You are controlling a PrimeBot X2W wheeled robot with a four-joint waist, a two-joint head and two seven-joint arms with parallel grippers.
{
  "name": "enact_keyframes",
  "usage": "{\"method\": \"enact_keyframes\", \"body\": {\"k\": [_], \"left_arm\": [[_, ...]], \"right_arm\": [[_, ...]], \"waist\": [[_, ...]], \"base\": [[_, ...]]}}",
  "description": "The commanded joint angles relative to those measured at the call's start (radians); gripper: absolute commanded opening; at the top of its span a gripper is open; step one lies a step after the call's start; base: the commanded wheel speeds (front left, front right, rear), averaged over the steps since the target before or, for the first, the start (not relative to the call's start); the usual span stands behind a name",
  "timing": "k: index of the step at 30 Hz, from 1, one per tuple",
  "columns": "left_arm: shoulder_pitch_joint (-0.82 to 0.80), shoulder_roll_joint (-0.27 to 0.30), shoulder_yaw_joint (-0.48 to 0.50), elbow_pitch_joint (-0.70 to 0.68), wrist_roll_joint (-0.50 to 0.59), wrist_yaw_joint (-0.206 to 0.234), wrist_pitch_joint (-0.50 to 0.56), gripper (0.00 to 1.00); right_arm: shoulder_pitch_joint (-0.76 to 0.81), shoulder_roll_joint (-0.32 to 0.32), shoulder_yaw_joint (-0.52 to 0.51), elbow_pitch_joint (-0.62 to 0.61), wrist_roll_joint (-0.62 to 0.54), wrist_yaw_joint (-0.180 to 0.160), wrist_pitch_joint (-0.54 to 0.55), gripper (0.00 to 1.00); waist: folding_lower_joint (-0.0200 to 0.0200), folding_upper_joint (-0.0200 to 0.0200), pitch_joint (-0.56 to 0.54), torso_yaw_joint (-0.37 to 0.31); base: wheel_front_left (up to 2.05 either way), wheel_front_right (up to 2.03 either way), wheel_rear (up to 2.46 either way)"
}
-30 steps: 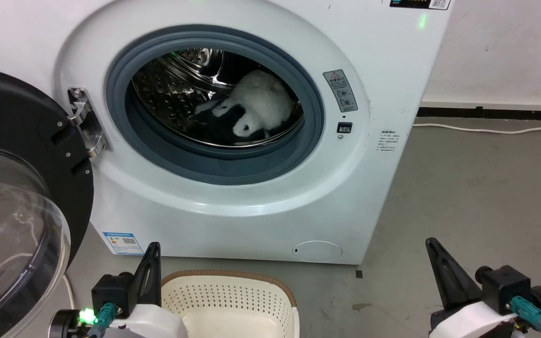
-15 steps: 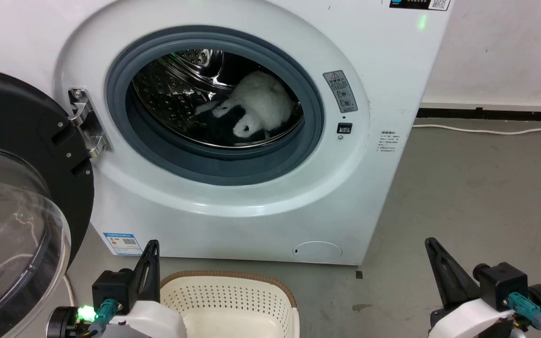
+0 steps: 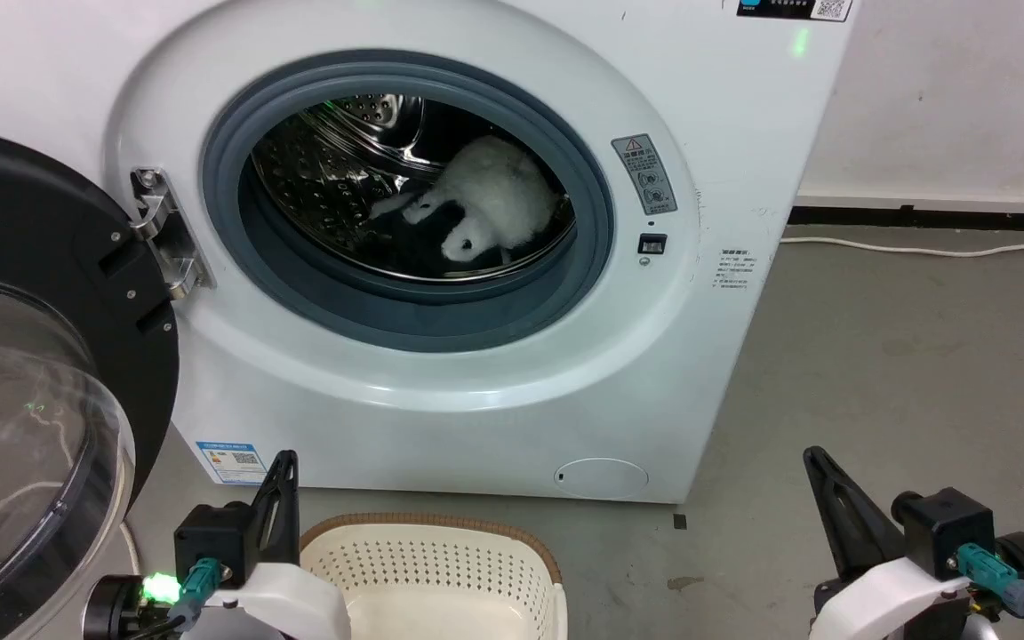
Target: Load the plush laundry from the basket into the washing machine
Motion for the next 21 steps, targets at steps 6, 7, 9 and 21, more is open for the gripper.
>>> {"method": "enact_keyframes", "body": {"k": [6, 7, 9, 21], "left_arm": [[-0.016, 0.000, 0.005, -0.006, 0.008, 0.003, 0.003, 0.00], [-0.016, 0.000, 0.005, -0.006, 0.008, 0.003, 0.003, 0.00], [-0.016, 0.000, 0.005, -0.006, 0.008, 0.003, 0.003, 0.00], [-0.016, 0.000, 0.005, -0.006, 0.008, 0.003, 0.003, 0.00]], "right_arm": [[-0.013, 0.001, -0.003, -0.005, -0.008, -0.001, 0.001, 0.00], [-0.013, 0.001, -0.003, -0.005, -0.008, -0.001, 0.001, 0.00], [-0.013, 0.001, -0.003, -0.005, -0.008, -0.001, 0.001, 0.00], [-0.013, 0.001, -0.003, -0.005, -0.008, -0.001, 0.001, 0.00]], "waist": [[0.0000, 0.0000, 0.000, 0.000], [0.0000, 0.0000, 0.000, 0.000], [0.0000, 0.0000, 0.000, 0.000], [0.0000, 0.0000, 0.000, 0.000]], "base": [[0.00, 0.00, 0.00], [0.00, 0.00, 0.00], [0.00, 0.00, 0.00], [0.00, 0.00, 0.00]]}}
